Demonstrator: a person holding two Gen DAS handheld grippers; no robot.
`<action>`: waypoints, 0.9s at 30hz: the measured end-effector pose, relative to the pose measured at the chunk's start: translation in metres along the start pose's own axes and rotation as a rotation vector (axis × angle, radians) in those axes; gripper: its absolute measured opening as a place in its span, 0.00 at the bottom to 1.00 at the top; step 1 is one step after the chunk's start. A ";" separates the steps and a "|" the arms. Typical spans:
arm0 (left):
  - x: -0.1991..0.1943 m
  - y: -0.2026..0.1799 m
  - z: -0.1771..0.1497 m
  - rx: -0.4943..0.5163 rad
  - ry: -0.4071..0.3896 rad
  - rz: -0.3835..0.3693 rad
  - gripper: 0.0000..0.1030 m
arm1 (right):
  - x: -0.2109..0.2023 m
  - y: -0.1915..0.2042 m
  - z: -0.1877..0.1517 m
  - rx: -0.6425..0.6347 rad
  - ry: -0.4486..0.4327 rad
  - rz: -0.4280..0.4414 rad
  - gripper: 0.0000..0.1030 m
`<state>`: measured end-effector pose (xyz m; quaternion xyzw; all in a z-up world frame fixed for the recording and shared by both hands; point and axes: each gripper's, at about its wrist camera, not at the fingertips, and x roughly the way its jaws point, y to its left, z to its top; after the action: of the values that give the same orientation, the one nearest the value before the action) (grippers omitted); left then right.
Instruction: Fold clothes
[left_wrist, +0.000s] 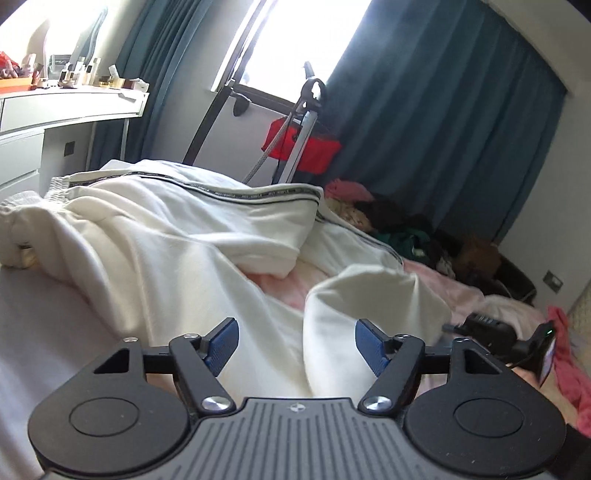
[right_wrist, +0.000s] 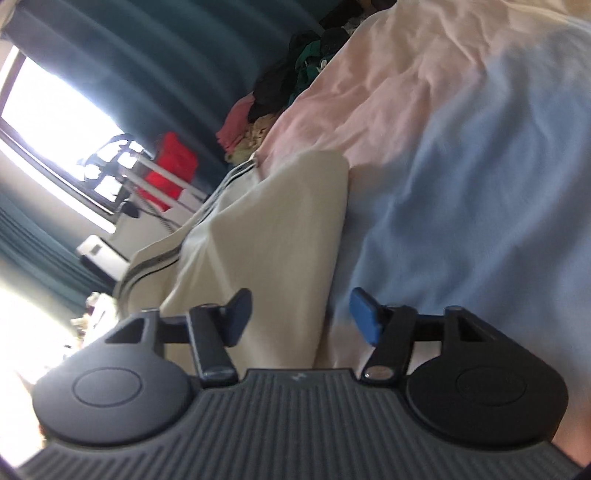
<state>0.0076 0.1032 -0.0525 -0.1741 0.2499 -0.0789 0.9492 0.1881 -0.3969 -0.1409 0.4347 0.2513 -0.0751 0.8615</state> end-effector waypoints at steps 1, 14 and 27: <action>0.009 -0.001 0.001 0.001 0.000 -0.002 0.70 | 0.012 -0.001 0.005 -0.007 -0.007 -0.007 0.57; 0.100 0.016 -0.006 -0.017 0.069 -0.037 0.71 | 0.086 0.026 0.067 -0.063 -0.128 -0.053 0.06; 0.054 0.007 -0.003 -0.005 0.022 -0.081 0.71 | -0.129 0.017 0.155 -0.129 -0.499 -0.066 0.06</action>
<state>0.0536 0.0958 -0.0813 -0.1856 0.2535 -0.1185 0.9419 0.1397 -0.5204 0.0122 0.3386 0.0493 -0.1917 0.9199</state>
